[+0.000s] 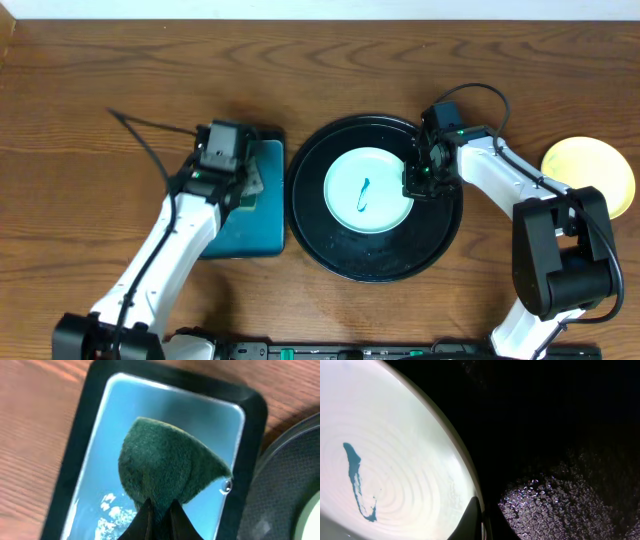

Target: Clean dirty plates on tray and stack at the side

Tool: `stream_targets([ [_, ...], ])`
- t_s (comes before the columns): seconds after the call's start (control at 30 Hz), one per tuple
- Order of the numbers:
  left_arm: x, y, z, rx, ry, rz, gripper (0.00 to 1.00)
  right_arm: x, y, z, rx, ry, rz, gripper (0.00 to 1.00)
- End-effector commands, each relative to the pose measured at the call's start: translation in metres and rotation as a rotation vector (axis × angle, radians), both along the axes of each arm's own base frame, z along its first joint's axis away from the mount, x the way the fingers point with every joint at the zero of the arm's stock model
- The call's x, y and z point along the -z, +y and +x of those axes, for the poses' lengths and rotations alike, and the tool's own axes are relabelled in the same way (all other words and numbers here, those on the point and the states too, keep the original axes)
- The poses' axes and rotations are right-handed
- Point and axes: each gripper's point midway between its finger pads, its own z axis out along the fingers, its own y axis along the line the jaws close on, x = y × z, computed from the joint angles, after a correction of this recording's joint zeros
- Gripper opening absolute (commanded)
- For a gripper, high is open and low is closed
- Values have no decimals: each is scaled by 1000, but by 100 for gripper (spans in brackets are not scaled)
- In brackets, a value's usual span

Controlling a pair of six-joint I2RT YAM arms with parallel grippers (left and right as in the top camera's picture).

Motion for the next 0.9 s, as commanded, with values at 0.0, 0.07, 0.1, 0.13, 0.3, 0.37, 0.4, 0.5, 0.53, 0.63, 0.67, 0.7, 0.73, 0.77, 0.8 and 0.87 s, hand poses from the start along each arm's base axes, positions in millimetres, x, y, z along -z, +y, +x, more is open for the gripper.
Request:
stream_targets([
  [0.0, -17, -4, 18, 28, 28, 92, 7, 8, 4, -9, -15, 25, -10, 1],
  [0.07, -6, -12, 16, 87, 136, 112, 8, 8, 4, -9, -15, 25, -10, 1],
  [0.1, -2, -18, 15, 124, 167, 99, 7, 8, 4, -9, -15, 25, -10, 1],
  [0.13, 2, -30, 15, 187, 199, 62, 8, 8, 4, -9, -15, 25, -10, 1],
  [0.3, 3, -66, 17, 330, 218, -93, 8, 8, 3, -9, -15, 26, -10, 1],
  [0.37, -3, -74, 20, 371, 195, -114, 7, 9, 3, -10, -15, 29, -11, 1],
  [0.4, -6, -79, 22, 389, 184, -126, 7, 9, 3, -11, -15, 30, -11, 1],
  [0.5, -13, -96, 25, 437, 147, -160, 8, 11, 2, -12, -15, 32, -12, 1],
  [0.53, -15, -103, 27, 454, 132, -172, 7, 12, 2, -13, -15, 33, -12, 1],
  [0.63, -21, -127, 31, 511, 80, -192, 7, 14, 2, -15, -15, 36, -13, 1],
  [0.67, -24, -136, 33, 533, 56, -194, 7, 14, 2, -15, -15, 36, -13, 1],
  [0.7, -26, -144, 34, 547, 36, -199, 7, 14, 2, -15, -15, 37, -13, 1],
  [0.73, -31, -159, 35, 561, 5, -217, 8, 15, 2, -16, -15, 38, -13, 1],
  [0.77, -32, -167, 36, 565, -9, -228, 7, 15, 2, -16, -15, 38, -13, 1],
  [0.8, -33, -174, 36, 563, -20, -236, 8, 15, 2, -16, -15, 38, -13, 1],
  [0.87, -33, -184, 37, 527, -35, -254, 7, 15, 2, -16, -15, 38, -13, 1],
])
